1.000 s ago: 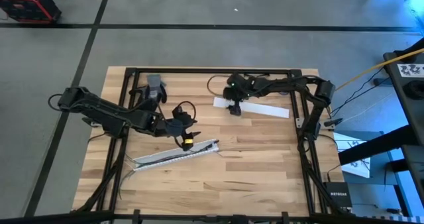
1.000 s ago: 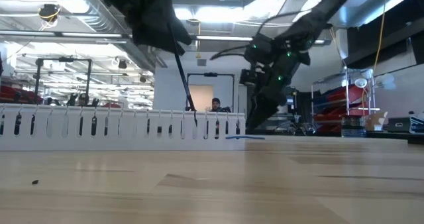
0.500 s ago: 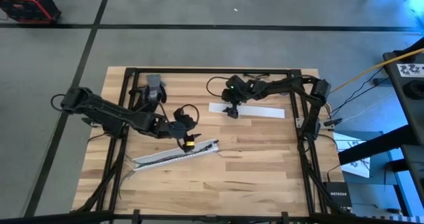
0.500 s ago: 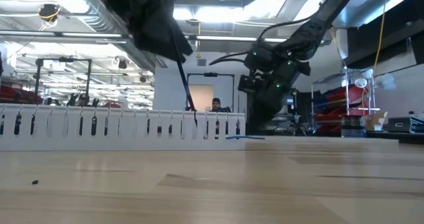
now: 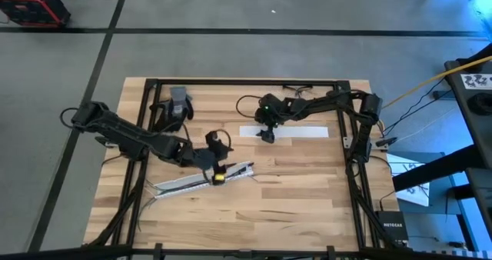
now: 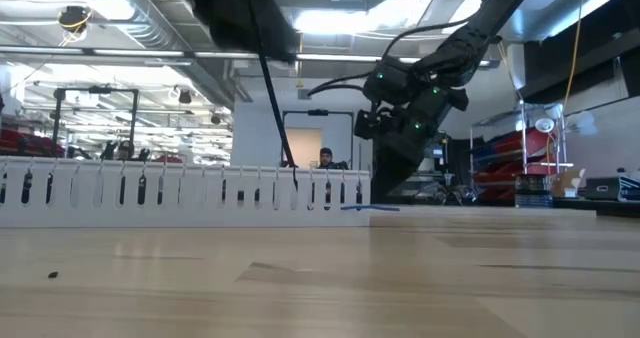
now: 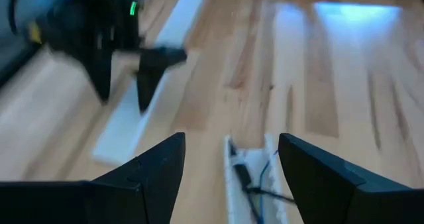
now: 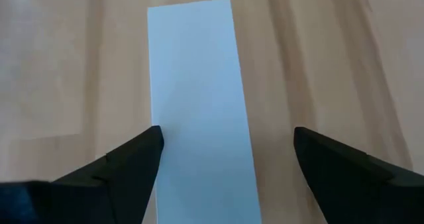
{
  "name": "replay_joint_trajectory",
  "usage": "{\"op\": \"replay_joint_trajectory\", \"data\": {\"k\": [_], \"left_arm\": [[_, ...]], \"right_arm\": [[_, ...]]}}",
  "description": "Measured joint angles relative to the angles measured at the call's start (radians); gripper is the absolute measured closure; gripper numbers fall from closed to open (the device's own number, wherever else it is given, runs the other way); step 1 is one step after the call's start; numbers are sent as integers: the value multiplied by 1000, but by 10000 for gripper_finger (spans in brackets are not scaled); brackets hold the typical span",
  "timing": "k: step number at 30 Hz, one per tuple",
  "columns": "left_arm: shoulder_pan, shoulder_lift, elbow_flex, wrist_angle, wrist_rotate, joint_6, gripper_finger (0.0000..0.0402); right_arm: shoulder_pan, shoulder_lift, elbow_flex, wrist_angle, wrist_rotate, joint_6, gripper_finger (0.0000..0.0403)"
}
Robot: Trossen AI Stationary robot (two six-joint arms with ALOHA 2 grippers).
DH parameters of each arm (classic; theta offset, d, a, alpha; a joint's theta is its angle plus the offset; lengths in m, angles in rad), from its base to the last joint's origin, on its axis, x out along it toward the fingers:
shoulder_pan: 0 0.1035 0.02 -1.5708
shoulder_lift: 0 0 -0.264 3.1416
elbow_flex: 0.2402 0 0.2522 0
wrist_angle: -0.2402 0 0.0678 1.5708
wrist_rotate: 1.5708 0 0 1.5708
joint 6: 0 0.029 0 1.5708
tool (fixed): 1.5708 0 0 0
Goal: Ziptie cables
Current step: Close the white cable duct
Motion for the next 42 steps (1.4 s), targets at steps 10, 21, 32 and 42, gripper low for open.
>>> {"op": "replay_joint_trajectory", "data": {"k": [10, 21, 32, 42], "left_arm": [[-70, 11, 169, -73, -90, 65, 164], [-39, 199, 520, -214, -94, 248, 164], [-4, 339, 529, -157, -27, 228, 164], [-23, 360, 403, -216, -20, 64, 164]], "right_arm": [[16, 2, -5, 33, -1, -28, 65], [17, 3, -5, 35, -18, -41, 65], [17, 3, -5, 40, -34, -50, 65], [34, -72, -11, -31, -28, -54, 65]]}}
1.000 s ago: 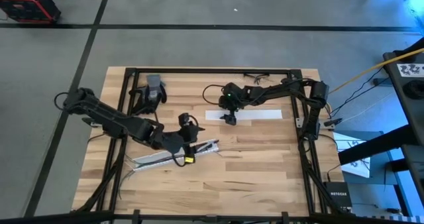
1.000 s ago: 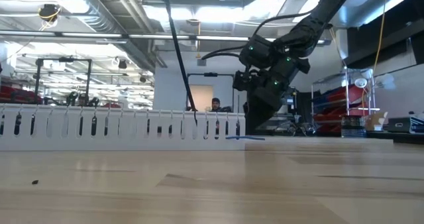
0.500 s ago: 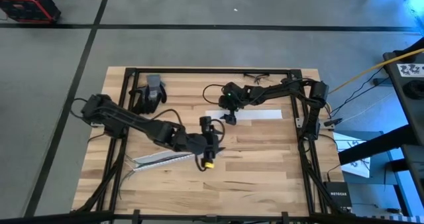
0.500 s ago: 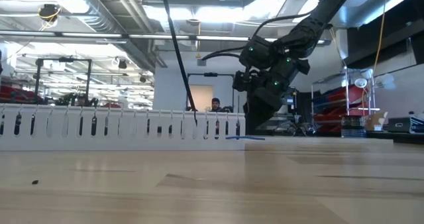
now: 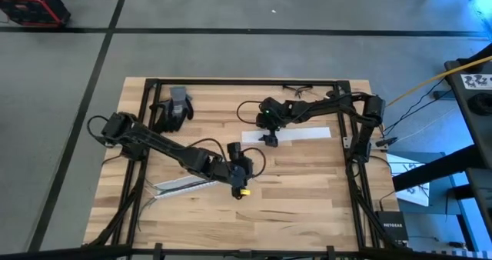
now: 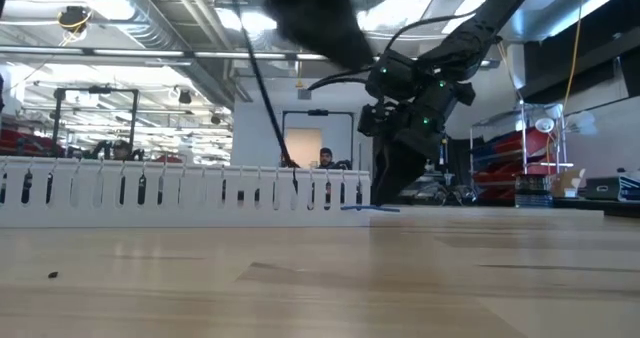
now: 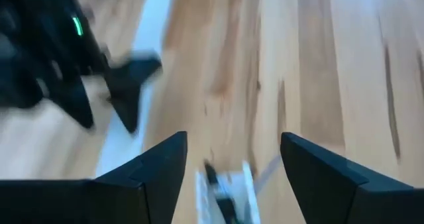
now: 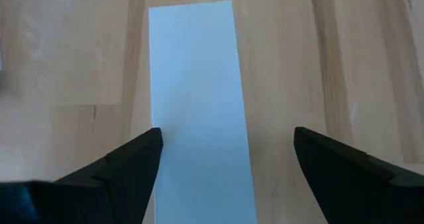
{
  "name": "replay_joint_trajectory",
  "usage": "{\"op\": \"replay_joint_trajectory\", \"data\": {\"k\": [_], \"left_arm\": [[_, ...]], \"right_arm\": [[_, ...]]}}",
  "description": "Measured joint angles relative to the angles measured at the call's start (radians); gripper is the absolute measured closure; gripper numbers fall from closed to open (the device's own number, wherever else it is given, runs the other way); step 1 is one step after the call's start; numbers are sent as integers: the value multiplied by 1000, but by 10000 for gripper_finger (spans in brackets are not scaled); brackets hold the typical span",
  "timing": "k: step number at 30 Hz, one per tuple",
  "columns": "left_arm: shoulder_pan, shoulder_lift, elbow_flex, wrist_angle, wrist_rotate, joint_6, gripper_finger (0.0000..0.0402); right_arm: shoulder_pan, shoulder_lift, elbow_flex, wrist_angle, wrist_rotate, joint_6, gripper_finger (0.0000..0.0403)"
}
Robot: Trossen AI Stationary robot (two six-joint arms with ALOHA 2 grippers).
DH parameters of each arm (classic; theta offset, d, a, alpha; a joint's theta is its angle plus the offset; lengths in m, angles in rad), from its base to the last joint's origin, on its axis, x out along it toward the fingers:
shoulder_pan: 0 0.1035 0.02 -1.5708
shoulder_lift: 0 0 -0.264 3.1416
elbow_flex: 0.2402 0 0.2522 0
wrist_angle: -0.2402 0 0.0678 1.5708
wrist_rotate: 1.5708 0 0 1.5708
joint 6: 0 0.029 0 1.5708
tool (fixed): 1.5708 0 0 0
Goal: Ziptie cables
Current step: Close the white cable duct
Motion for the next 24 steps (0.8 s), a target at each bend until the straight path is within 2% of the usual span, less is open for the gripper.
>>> {"op": "replay_joint_trajectory", "data": {"k": [5, 10, 19, 24], "left_arm": [[-1, -29, -130, 65, 17, -85, 164], [1, -30, -223, 155, 68, -88, 164], [1, -32, -293, 162, 65, -120, 164], [0, -33, -333, 223, 61, -159, 164]], "right_arm": [[51, -9, -1, -21, 24, 0, 65], [75, -8, -51, 35, 70, 2, 65], [44, -8, -69, 64, 91, -30, 65], [41, 40, -67, 69, 34, -21, 69]]}}
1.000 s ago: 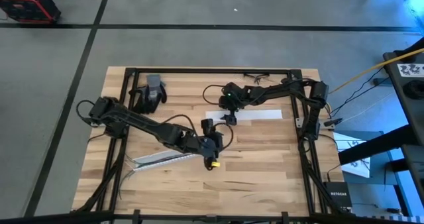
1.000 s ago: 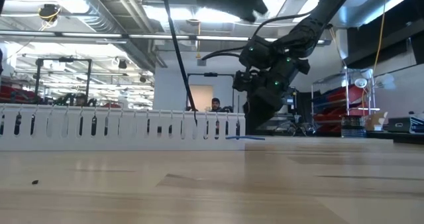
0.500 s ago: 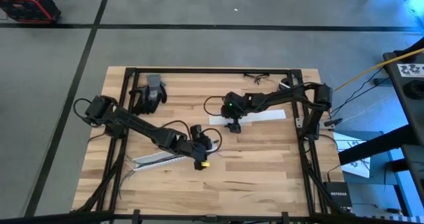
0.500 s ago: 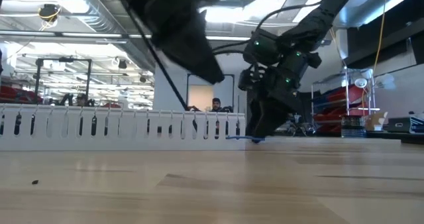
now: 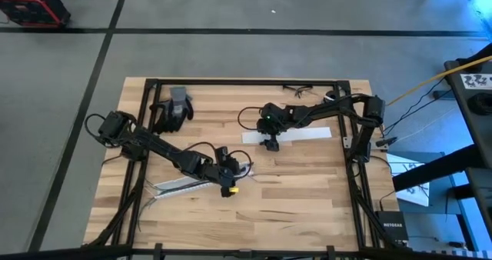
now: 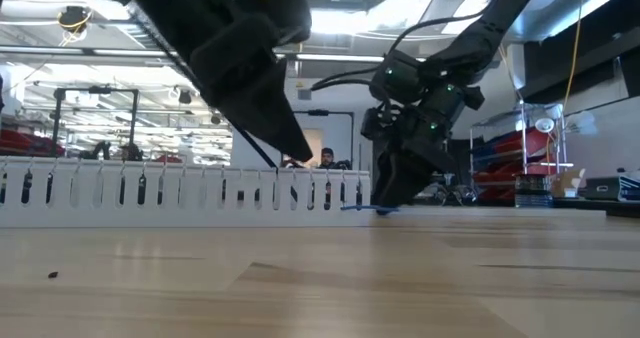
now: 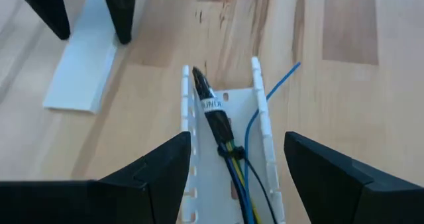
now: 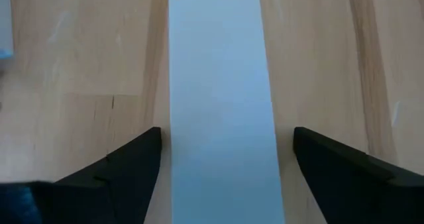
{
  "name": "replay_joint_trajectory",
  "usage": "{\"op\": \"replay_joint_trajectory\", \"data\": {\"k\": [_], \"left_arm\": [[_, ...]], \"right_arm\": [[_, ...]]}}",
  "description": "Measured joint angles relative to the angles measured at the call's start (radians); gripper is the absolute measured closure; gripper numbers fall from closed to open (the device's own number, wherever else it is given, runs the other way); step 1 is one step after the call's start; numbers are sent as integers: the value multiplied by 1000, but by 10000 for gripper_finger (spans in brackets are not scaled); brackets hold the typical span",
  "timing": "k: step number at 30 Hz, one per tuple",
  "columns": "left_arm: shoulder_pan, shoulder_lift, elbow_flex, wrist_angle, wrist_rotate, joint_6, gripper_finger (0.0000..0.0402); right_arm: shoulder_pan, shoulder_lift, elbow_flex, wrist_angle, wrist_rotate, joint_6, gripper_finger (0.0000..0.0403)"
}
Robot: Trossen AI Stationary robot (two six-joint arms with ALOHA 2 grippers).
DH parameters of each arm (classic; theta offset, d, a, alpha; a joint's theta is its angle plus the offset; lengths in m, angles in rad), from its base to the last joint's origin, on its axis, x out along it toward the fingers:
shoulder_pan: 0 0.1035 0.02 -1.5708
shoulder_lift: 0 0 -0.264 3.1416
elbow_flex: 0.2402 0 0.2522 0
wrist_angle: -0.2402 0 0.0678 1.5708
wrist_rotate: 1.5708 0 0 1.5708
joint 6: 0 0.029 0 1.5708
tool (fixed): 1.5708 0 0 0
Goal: Ziptie cables
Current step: Close the white cable duct
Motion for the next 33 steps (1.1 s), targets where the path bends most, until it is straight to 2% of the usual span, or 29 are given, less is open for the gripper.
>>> {"op": "replay_joint_trajectory", "data": {"k": [8, 16, 21, 30, 33], "left_arm": [[19, 0, -138, 275, 4, -54, 164], [42, -3, -140, 278, 25, -73, 164], [40, -3, -140, 278, 28, -74, 164], [40, -3, -140, 279, 27, -77, 164], [40, -3, -140, 279, 27, -77, 164]], "right_arm": [[0, 37, 1, 66, -25, 30, 124], [0, 38, -2, 88, -26, 36, 139], [4, 42, -1, 93, 46, 87, 139], [2, 52, 0, 111, 2, 69, 140], [2, 53, -1, 119, 1, 69, 156]]}}
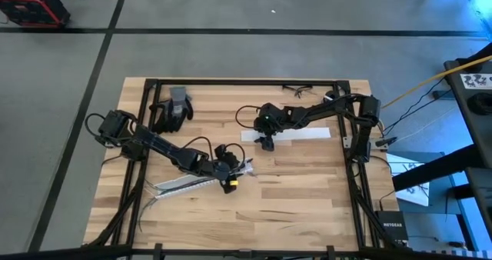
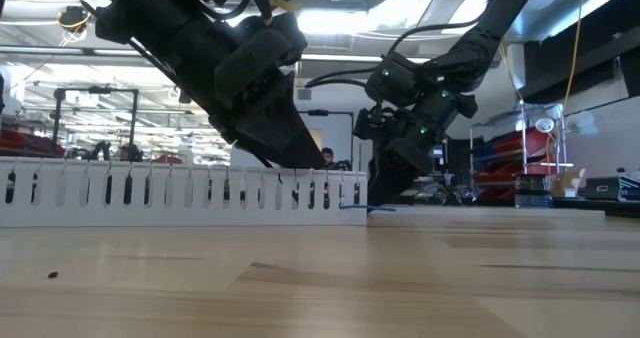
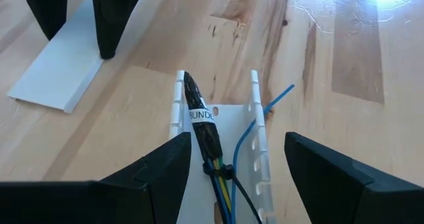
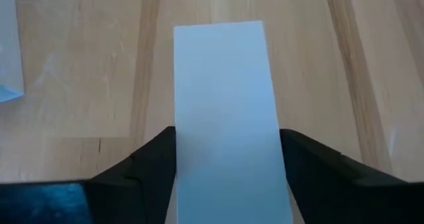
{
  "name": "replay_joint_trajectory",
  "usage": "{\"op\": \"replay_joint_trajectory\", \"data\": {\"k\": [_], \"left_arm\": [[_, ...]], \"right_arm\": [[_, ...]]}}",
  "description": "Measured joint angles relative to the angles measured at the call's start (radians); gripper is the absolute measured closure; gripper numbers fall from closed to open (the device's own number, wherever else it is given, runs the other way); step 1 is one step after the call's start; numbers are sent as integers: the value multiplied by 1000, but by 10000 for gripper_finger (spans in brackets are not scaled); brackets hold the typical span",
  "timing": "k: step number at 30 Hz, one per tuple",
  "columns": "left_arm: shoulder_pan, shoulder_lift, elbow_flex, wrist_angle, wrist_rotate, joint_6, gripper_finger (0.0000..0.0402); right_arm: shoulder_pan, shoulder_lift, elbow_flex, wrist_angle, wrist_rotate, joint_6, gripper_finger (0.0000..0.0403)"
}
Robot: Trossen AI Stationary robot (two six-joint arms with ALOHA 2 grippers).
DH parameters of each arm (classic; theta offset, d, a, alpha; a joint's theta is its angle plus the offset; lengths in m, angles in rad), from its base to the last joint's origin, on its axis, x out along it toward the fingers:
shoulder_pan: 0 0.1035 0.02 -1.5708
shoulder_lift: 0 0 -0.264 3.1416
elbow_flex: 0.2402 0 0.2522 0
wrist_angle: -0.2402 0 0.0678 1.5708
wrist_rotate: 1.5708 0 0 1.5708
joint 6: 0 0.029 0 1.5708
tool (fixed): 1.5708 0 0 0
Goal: Ziptie cables
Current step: Close the white cable duct
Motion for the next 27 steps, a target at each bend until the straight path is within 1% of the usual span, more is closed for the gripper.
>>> {"op": "replay_joint_trajectory", "data": {"k": [4, 11, 14, 17, 19, 27], "left_arm": [[-1, -14, 0, -12, 6, 0, 164], [-28, -121, 1, -71, 9, 12, 164], [-30, -149, 1, -112, 5, 7, 164], [-29, -145, 1, -111, 3, -44, 164], [-19, -134, 1, -86, 4, -49, 164], [39, -74, 1, -28, 104, 10, 164]], "right_arm": [[0, -7, -2, 10, -11, -7, 186], [0, -49, -4, -3, -12, -3, 183], [0, -82, -7, -41, -12, 0, 182], [0, -113, -10, -88, -11, 0, 185], [0, -127, -9, -92, -7, 1, 184], [0, -130, -6, -124, 0, 8, 183]]}}
